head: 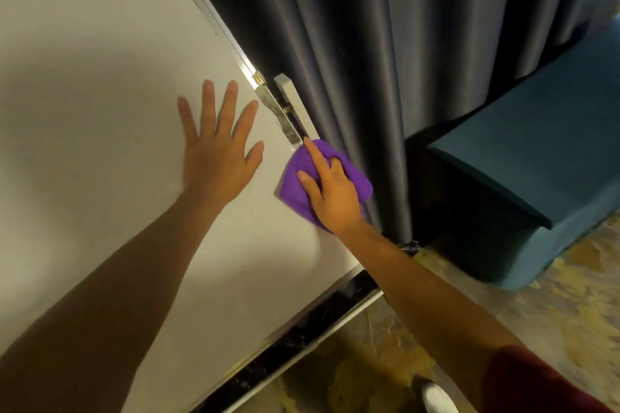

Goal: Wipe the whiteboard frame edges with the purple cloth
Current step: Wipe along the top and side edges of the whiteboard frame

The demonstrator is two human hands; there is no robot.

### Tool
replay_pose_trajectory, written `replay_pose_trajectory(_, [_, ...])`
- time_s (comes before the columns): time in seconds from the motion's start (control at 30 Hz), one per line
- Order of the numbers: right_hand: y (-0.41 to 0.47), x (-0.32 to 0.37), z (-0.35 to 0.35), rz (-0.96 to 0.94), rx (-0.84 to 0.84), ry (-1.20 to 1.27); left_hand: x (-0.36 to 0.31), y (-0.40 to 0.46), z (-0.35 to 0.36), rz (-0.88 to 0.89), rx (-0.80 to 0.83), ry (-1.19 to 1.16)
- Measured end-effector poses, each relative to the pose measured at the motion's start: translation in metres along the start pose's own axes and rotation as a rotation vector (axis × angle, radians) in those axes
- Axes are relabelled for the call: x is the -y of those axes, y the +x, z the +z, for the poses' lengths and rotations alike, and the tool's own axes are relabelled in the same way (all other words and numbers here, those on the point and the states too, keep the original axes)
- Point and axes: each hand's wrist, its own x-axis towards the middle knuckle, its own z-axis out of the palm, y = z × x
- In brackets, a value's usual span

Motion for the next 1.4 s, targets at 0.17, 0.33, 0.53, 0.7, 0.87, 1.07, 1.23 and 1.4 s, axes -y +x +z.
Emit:
replay_pose_trajectory(0.17, [-0.048,-0.038,-0.01,0.102,0.067,-0.013,-0.006,0.002,-0.005,-0.027,0.013,-0.022])
replay_pose_trajectory(0.33, [-0.079,-0.063,-0.017,0.159,0.135,-0.019,-0.008,0.002,-0.011,-0.039,0.026,-0.029])
replay_pose_trajectory(0.53, [-0.075,-0.038,-0.02,0.167,0.138,-0.009,-0.015,0.003,-0.017,-0.033,0.036,0.107])
replay_pose_trajectory(0.7, [-0.012,0.018,0.002,0.056,-0.066,-0.017,-0.018,-0.008,-0.012,0.052,0.045,0.104])
replay_pose_trajectory(0.87, [-0.023,0.006,0.011,0.142,-0.126,-0.031,-0.028,-0.028,-0.008,0.156,0.088,0.111])
replay_pose_trajectory(1.07, [-0.112,-0.045,-0.003,0.306,-0.05,-0.042,-0.026,-0.03,-0.007,0.187,0.039,0.098])
replay_pose_trajectory(1.23, [-0.144,-0.075,-0.01,0.418,0.066,-0.19,-0.021,-0.027,-0.002,0.173,0.028,0.071])
replay_pose_trajectory(1.4, [-0.175,-0.081,0.022,0.69,-0.112,0.131,-0.019,-0.027,0.012,0.207,-0.015,0.054])
